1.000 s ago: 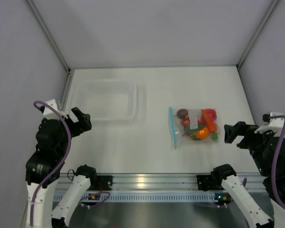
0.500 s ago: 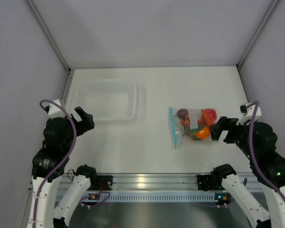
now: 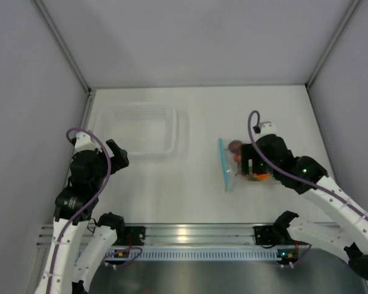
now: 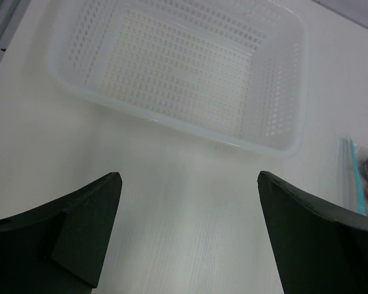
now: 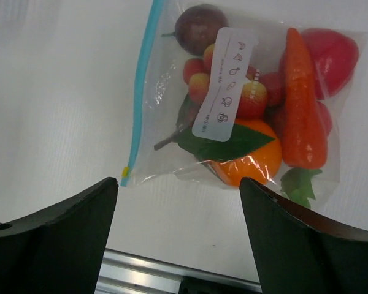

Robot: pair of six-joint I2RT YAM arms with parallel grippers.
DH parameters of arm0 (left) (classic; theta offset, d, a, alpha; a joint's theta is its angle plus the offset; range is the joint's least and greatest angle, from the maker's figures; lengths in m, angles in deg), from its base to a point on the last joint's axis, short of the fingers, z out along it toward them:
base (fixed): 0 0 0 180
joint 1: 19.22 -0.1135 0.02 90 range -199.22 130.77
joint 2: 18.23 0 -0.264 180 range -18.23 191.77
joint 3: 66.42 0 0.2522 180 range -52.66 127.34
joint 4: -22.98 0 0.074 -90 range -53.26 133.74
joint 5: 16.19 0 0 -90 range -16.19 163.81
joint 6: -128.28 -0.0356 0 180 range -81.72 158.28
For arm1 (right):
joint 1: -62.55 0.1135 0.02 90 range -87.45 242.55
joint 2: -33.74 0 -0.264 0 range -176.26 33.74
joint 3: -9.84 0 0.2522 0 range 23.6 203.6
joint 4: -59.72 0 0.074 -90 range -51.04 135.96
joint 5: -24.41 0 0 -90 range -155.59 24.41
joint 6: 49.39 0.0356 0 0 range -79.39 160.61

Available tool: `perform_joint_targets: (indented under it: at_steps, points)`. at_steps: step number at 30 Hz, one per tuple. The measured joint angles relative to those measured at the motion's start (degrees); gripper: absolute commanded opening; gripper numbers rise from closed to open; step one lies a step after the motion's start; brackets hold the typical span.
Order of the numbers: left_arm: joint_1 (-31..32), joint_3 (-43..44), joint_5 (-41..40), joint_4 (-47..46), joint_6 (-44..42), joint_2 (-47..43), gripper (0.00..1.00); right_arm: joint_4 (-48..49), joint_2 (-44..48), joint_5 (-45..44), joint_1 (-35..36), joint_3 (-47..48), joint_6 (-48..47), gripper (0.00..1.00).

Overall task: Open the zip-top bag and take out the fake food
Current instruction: Pick up the zipper food storage bag at the center of the board.

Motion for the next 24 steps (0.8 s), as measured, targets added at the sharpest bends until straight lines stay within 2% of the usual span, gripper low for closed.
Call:
perform_joint_targets:
  at_steps: [4,8,16,24]
  points:
    - [0.0,0.0,0.2,-0.7,0.0,0.0,0.99,0.7,-10.9,-11.0,13.6,2.3,3.3,0.83]
    - [0.0,-0.2,0.7,-0.9,0.0,0.0,0.99,2.2,-23.3,-18.2,20.5,5.1,5.5,0.83]
    - [0.0,-0.6,2.6,-1.0,0.0,0.0,0.99,3.2,-44.2,-28.2,24.5,13.9,7.3,0.79]
    - [0.0,-0.7,4.1,-1.9,-0.1,0.0,0.99,3.4,-59.1,-34.5,24.8,16.7,7.7,0.72]
